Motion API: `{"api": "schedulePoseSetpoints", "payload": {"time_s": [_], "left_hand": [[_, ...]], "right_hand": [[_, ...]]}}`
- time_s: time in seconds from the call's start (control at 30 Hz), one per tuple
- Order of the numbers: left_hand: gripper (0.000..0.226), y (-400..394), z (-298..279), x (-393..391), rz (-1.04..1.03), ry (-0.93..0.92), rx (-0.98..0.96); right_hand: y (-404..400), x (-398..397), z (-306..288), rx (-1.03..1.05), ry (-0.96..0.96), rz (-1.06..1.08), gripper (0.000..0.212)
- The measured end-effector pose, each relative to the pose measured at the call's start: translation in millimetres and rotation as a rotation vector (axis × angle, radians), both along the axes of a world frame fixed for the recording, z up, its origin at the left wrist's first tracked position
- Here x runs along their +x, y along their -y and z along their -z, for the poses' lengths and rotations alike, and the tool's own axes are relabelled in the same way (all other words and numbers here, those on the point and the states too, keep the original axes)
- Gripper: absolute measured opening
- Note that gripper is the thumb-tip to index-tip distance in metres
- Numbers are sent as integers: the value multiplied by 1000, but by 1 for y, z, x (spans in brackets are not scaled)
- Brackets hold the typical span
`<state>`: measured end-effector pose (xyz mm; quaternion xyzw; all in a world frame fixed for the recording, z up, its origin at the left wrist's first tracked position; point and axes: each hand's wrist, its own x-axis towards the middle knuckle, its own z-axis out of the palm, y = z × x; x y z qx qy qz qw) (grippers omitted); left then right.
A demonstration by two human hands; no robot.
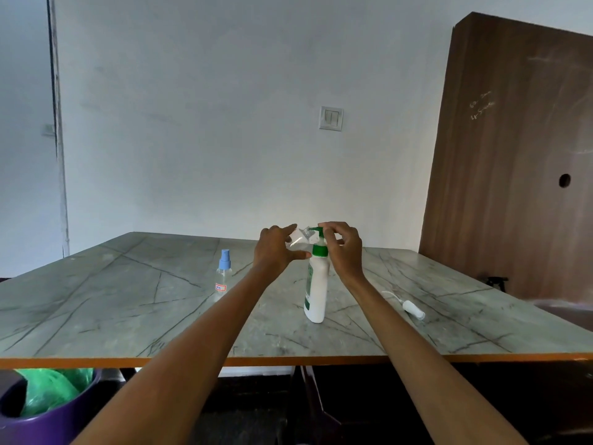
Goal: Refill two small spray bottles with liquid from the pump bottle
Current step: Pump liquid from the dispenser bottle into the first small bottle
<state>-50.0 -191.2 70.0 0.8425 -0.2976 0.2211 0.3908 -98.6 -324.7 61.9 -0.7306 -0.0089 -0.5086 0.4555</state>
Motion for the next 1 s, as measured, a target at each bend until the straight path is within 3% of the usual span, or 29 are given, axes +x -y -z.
{"api": "schedulePoseSetpoints", "payload": {"time_s": [0.17, 0.23, 0.43, 0.67, 0.77, 1.0], "left_hand": [[62, -5, -8, 2, 59, -90, -30], [49, -8, -17, 2, 85, -124, 11], [38, -16, -54, 4, 258, -366, 189], [38, -10, -70, 10, 325, -378, 303], [39, -10, -70, 13, 352, -379, 321], [39, -15, -70, 20, 392, -433, 301]], "right_hand": [[1, 6, -8, 25, 5, 16, 29], [0, 7, -15, 49, -17, 10, 33], [7, 12, -39, 4, -165, 30, 40], [22, 35, -56, 14, -452, -65, 19], [25, 42, -65, -25, -622, -75, 23], [15, 49, -72, -135, -768, -10, 41]]}}
